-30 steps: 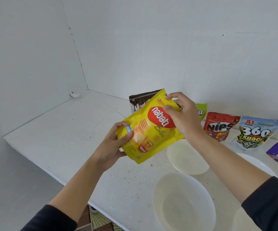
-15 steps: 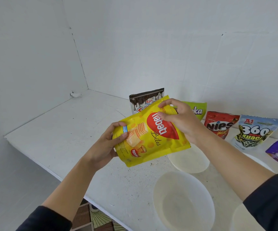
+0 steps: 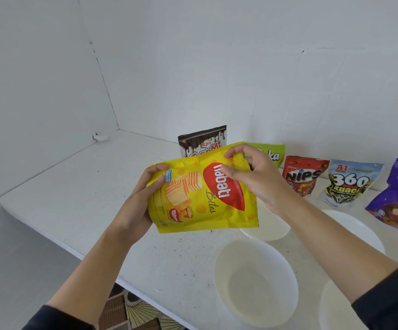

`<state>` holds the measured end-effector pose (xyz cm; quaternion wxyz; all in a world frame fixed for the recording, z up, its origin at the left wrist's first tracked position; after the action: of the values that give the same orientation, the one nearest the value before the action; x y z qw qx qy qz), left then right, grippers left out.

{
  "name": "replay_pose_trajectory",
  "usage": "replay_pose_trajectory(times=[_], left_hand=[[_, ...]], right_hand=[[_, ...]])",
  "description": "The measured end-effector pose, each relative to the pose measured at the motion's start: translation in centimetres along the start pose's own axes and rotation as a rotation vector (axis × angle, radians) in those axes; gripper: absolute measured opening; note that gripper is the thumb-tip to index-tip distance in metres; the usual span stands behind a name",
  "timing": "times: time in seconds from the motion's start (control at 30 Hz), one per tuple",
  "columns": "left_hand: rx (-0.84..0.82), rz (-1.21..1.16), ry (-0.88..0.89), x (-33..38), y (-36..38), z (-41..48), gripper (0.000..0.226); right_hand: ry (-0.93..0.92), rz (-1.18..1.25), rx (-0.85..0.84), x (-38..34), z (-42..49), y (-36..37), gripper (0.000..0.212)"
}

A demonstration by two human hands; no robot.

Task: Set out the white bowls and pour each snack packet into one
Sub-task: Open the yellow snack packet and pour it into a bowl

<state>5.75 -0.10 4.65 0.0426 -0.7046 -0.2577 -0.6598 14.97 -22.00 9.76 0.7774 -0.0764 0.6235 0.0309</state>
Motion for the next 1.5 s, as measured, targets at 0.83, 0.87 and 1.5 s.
replay_pose_trajectory(times=[0.83,0.87,1.5], left_hand=[[0.004,0.121,0.073,1.4,1.5,-4.7,0.025],[0.012,0.123,0.08,1.5,1.6,-5.1,0.026],[0.082,0.349,0.138,2.3,2.2,-10.2,0.024]], right_hand=[[0.121,0.164,0.07,2.1,-6.9,-3.4,0.031],[0.121,0.166,0.062,2.1,-7.1,-3.6,0.03],[0.207,0.128,-0.026,5.7,-11.4,-3.9,0.033]])
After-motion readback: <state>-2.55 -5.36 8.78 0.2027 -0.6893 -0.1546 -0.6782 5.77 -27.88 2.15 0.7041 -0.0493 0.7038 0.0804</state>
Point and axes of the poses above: each hand's wrist, its own z-axis towards the middle knuckle, its own y-axis out of the palm, x = y × z, the point moved 8 cm from there along z, towards the middle knuckle, and after that the axes turned 15 degrees about x, right-handed, at the moved point
